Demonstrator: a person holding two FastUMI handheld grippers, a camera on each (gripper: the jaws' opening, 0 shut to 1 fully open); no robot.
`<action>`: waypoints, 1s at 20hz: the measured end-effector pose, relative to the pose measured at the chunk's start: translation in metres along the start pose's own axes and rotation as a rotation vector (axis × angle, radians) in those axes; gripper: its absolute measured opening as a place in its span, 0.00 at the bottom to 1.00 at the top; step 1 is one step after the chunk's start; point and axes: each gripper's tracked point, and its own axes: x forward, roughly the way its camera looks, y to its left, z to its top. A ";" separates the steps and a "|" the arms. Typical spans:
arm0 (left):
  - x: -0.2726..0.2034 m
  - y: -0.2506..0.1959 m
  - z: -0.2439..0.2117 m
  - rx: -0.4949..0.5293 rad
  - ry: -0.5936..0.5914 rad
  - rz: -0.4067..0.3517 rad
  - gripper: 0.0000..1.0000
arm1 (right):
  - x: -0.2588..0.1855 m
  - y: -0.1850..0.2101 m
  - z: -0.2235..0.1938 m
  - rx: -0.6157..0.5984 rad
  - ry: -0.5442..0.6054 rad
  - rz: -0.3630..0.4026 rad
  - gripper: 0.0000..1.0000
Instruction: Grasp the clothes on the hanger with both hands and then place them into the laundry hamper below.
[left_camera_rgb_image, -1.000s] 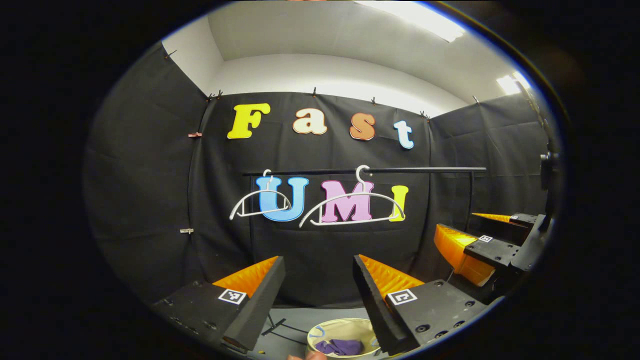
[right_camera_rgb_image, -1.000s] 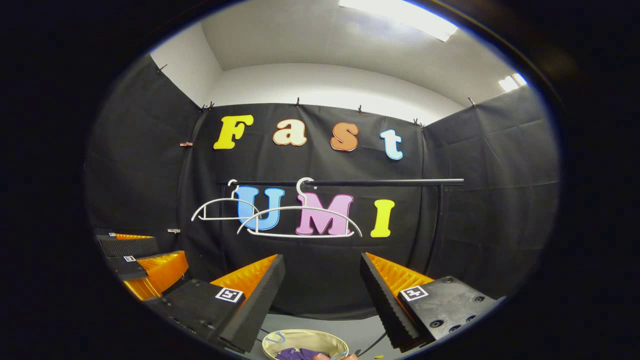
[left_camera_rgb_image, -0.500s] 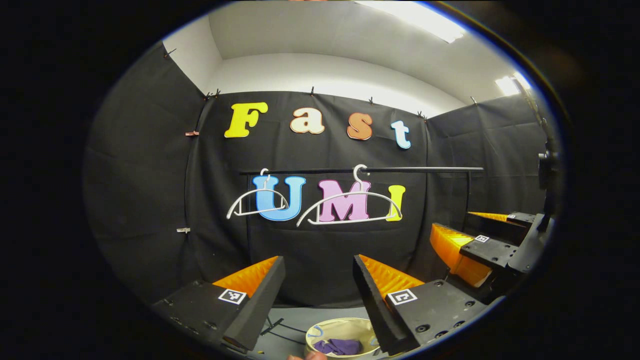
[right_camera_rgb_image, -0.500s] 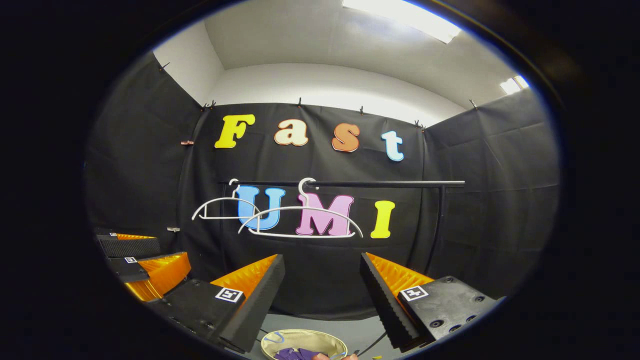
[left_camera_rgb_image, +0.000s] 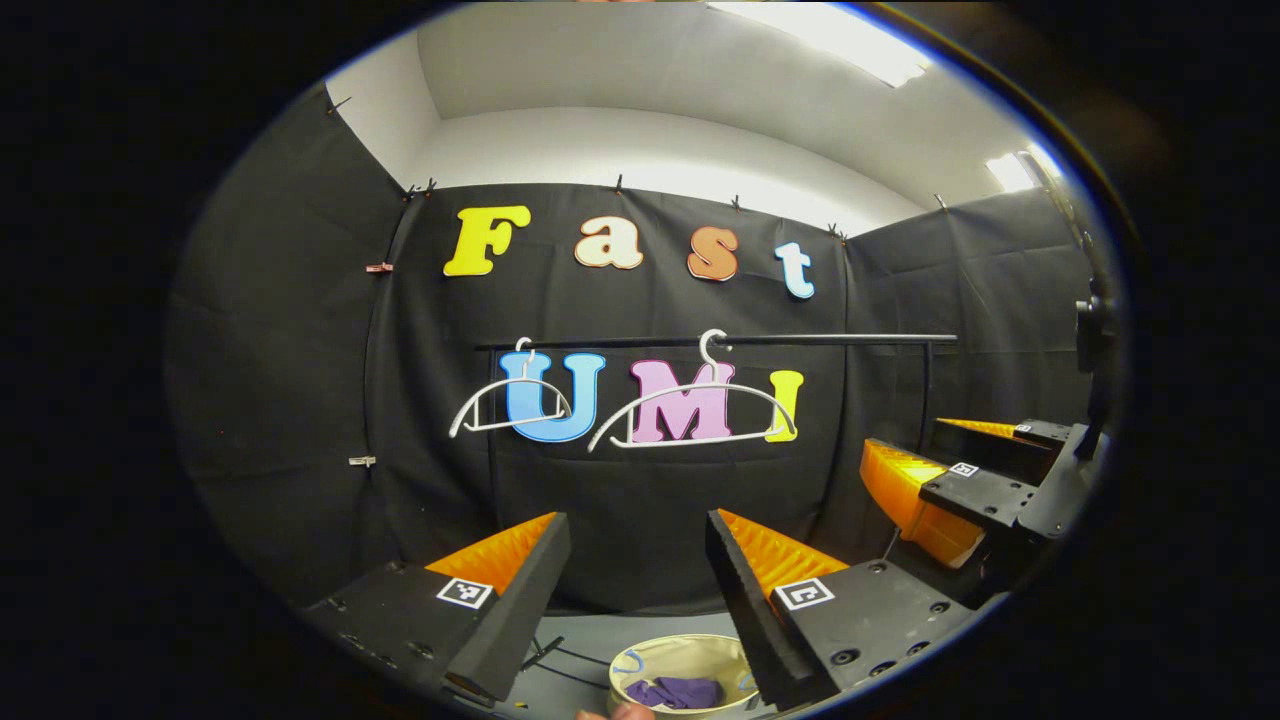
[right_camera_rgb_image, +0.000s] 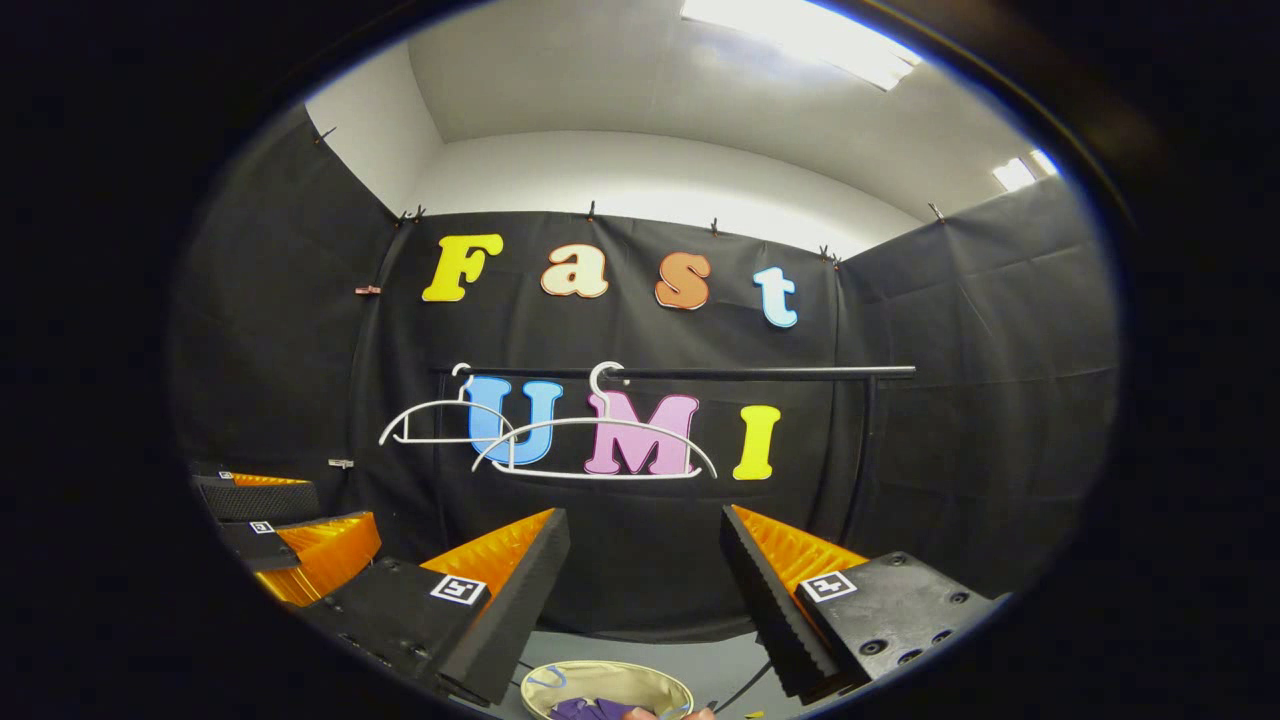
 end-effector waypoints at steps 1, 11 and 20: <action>-0.001 0.000 0.000 0.001 0.001 0.000 0.87 | -0.001 0.000 0.001 -0.003 -0.003 -0.001 0.98; -0.003 0.001 -0.002 0.003 0.006 0.011 0.87 | -0.001 0.004 -0.002 -0.007 0.001 0.011 0.98; -0.001 0.006 -0.004 0.003 0.011 0.022 0.87 | 0.003 0.008 -0.008 -0.005 0.011 0.024 0.98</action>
